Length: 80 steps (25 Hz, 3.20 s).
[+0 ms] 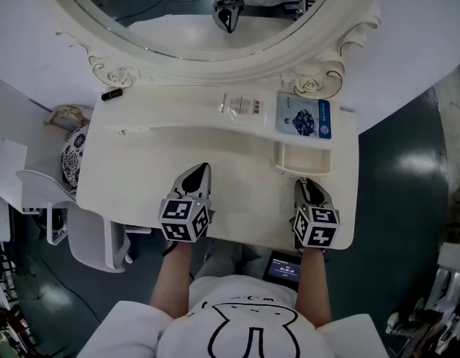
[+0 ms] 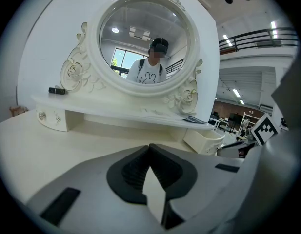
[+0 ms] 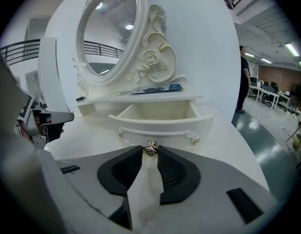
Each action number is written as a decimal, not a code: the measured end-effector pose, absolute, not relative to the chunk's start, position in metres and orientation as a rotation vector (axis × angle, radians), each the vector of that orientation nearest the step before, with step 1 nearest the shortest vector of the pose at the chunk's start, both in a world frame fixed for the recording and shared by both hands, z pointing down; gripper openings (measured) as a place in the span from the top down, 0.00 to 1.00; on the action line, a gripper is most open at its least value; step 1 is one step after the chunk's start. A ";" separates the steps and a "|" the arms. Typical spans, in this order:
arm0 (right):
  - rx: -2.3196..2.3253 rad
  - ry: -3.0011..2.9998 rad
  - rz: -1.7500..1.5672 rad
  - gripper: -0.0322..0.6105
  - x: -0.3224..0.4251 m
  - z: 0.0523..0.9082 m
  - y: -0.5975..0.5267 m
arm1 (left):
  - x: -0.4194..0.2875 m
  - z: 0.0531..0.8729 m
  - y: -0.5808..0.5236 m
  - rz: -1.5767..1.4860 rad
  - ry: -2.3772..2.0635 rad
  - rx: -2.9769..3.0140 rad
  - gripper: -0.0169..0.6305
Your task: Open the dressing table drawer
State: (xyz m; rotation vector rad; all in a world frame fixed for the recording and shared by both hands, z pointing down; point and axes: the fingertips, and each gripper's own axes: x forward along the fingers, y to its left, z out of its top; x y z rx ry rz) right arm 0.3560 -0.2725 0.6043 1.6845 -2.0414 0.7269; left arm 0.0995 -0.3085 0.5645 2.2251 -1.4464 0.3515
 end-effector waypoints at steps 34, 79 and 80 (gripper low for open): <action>1.689 -2.211 0.620 0.74 0.353 0.533 -0.260 | 0.095 0.501 -0.277 0.264 -1.551 2.336 0.96; 1.914 -2.442 0.061 0.93 0.339 0.353 -0.302 | 0.110 0.363 -0.359 -0.021 -1.458 2.683 0.96; 1.913 -2.438 0.057 0.93 0.340 0.353 -0.302 | 0.111 0.363 -0.360 -0.020 -1.453 2.685 0.96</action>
